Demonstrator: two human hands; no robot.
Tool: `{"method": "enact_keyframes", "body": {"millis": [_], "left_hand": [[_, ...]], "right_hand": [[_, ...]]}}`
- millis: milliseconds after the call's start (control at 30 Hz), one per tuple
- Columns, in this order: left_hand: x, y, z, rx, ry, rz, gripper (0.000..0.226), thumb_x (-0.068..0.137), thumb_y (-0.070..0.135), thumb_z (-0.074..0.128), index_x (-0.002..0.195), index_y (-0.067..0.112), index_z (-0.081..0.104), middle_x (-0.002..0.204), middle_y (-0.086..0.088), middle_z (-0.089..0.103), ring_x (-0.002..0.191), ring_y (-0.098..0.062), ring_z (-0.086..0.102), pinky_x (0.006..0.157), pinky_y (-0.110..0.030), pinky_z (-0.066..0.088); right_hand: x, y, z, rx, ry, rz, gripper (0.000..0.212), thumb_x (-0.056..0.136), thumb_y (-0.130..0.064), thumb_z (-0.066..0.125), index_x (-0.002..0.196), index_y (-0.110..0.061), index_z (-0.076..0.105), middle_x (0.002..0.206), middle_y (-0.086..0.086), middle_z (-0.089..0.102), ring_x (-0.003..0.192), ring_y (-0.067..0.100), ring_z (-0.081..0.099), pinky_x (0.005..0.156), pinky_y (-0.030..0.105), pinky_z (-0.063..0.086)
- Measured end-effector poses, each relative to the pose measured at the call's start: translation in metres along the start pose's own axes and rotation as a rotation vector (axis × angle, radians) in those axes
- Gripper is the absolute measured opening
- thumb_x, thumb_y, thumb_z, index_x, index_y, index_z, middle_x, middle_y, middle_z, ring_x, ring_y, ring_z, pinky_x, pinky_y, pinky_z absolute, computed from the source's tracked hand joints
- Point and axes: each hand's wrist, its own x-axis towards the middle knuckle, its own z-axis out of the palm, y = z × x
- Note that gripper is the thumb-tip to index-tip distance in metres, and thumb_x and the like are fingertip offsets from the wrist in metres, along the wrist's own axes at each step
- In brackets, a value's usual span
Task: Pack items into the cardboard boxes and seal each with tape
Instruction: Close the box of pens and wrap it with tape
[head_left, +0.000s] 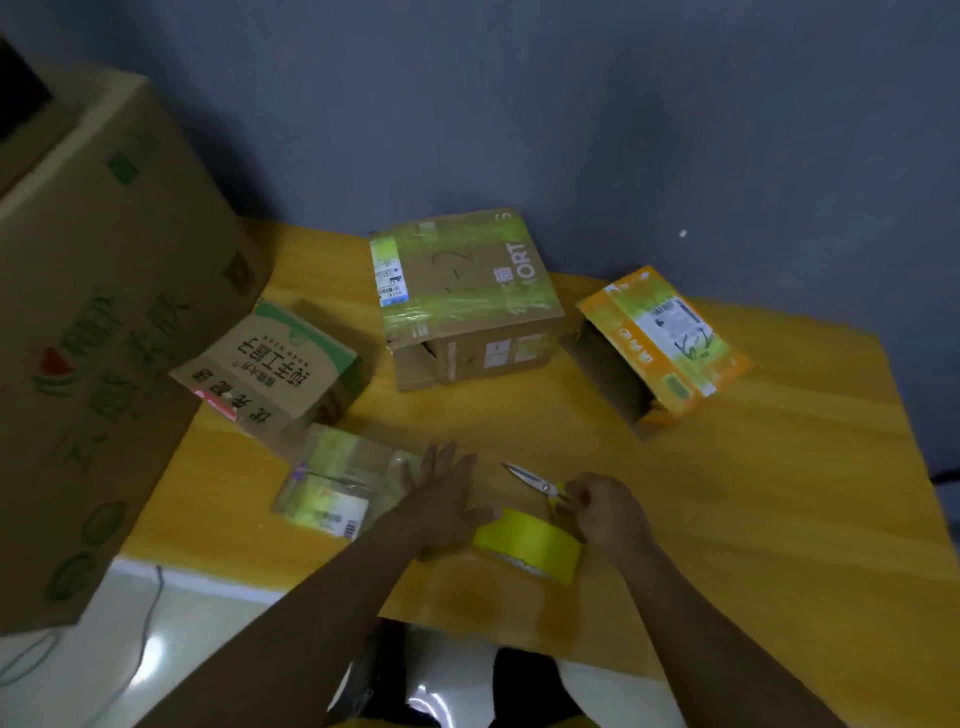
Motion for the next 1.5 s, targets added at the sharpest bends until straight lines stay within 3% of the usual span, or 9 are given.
{"method": "enact_keyframes", "body": {"millis": [167, 333, 467, 700, 933, 1100, 1267, 1400, 1500], "left_hand": [[-0.007, 0.012, 0.013, -0.08, 0.132, -0.14, 0.11, 0.07, 0.08, 0.054, 0.153, 0.026, 0.004, 0.16, 0.0, -0.015, 0.146, -0.022, -0.018, 0.112, -0.056, -0.014], [-0.022, 0.024, 0.027, -0.08, 0.237, -0.345, 0.116, 0.069, 0.083, 0.049, 0.153, 0.022, -0.003, 0.159, -0.005, -0.016, 0.146, -0.026, -0.019, 0.111, -0.064, -0.012], [-0.027, 0.03, 0.031, -0.049, 0.292, -0.549, 0.12, 0.059, 0.092, 0.044, 0.146, 0.015, 0.013, 0.157, -0.008, -0.002, 0.146, -0.029, -0.007, 0.112, -0.064, -0.005], [-0.032, 0.031, 0.045, -0.133, 0.321, -0.584, 0.12, 0.058, 0.094, 0.035, 0.145, 0.014, 0.017, 0.155, -0.007, 0.006, 0.144, -0.03, 0.006, 0.115, -0.055, 0.008], [-0.035, 0.019, 0.052, -0.16, 0.39, -0.547, 0.157, 0.014, 0.1, -0.018, 0.143, 0.022, 0.024, 0.154, -0.005, 0.013, 0.141, -0.028, 0.016, 0.113, -0.05, 0.018], [-0.035, 0.023, 0.05, -0.148, 0.354, -0.535, 0.124, 0.053, 0.097, 0.037, 0.147, 0.018, 0.018, 0.155, -0.005, 0.008, 0.143, -0.028, 0.012, 0.114, -0.05, 0.016], [-0.037, 0.025, 0.051, -0.134, 0.358, -0.534, 0.159, 0.014, 0.103, -0.01, 0.147, 0.021, 0.017, 0.155, -0.003, 0.007, 0.142, -0.027, 0.013, 0.113, -0.049, 0.018], [-0.039, 0.026, 0.052, -0.137, 0.366, -0.537, 0.162, 0.01, 0.098, -0.02, 0.148, 0.021, 0.014, 0.157, -0.002, 0.004, 0.144, -0.025, 0.01, 0.115, -0.049, 0.015], [-0.038, 0.025, 0.052, -0.126, 0.385, -0.545, 0.162, 0.01, 0.097, -0.022, 0.149, 0.021, 0.012, 0.158, -0.002, 0.002, 0.144, -0.024, 0.008, 0.115, -0.049, 0.013]], "right_hand": [[0.023, 0.025, 0.001, -0.274, -0.121, -0.149, 0.038, 0.097, -0.031, 0.054, 0.134, -0.021, 0.051, 0.133, 0.005, 0.048, 0.122, 0.026, 0.047, 0.094, 0.034, 0.044], [0.036, 0.018, -0.004, -0.465, -0.169, -0.254, 0.025, 0.097, -0.026, 0.051, 0.117, -0.011, 0.051, 0.126, 0.009, 0.051, 0.12, 0.027, 0.049, 0.09, 0.034, 0.043], [0.051, -0.004, -0.021, -0.322, -0.184, -0.299, 0.037, 0.091, -0.039, 0.058, 0.113, -0.009, 0.061, 0.117, 0.015, 0.059, 0.111, 0.032, 0.057, 0.084, 0.035, 0.046], [0.067, -0.066, -0.061, -0.295, -0.425, -0.396, 0.032, 0.087, -0.035, 0.068, 0.078, -0.005, 0.06, 0.076, 0.013, 0.056, 0.077, 0.026, 0.056, 0.058, 0.03, 0.028], [0.063, -0.11, -0.095, -0.662, -0.534, -0.491, 0.046, 0.08, -0.044, 0.075, 0.1, -0.008, 0.055, 0.092, 0.006, 0.053, 0.085, 0.024, 0.048, 0.067, 0.033, 0.039], [0.062, -0.119, -0.1, -0.756, -0.576, -0.51, 0.051, 0.076, -0.053, 0.076, 0.069, -0.016, 0.041, 0.071, 0.0, 0.042, 0.071, 0.021, 0.044, 0.054, 0.031, 0.033], [0.064, -0.126, -0.106, -0.816, -0.694, -0.468, 0.082, 0.067, -0.067, 0.073, 0.119, -0.008, 0.052, 0.116, 0.003, 0.056, 0.104, 0.024, 0.056, 0.09, 0.035, 0.05], [0.066, -0.135, -0.099, -0.942, -0.762, -0.462, 0.059, 0.067, -0.071, 0.07, 0.073, -0.017, 0.047, 0.075, -0.002, 0.047, 0.079, 0.022, 0.047, 0.069, 0.032, 0.039], [0.067, -0.144, -0.092, -0.997, -0.81, -0.447, 0.06, 0.07, -0.072, 0.067, 0.063, -0.021, 0.036, 0.067, -0.004, 0.038, 0.072, 0.021, 0.042, 0.069, 0.033, 0.038]]}}
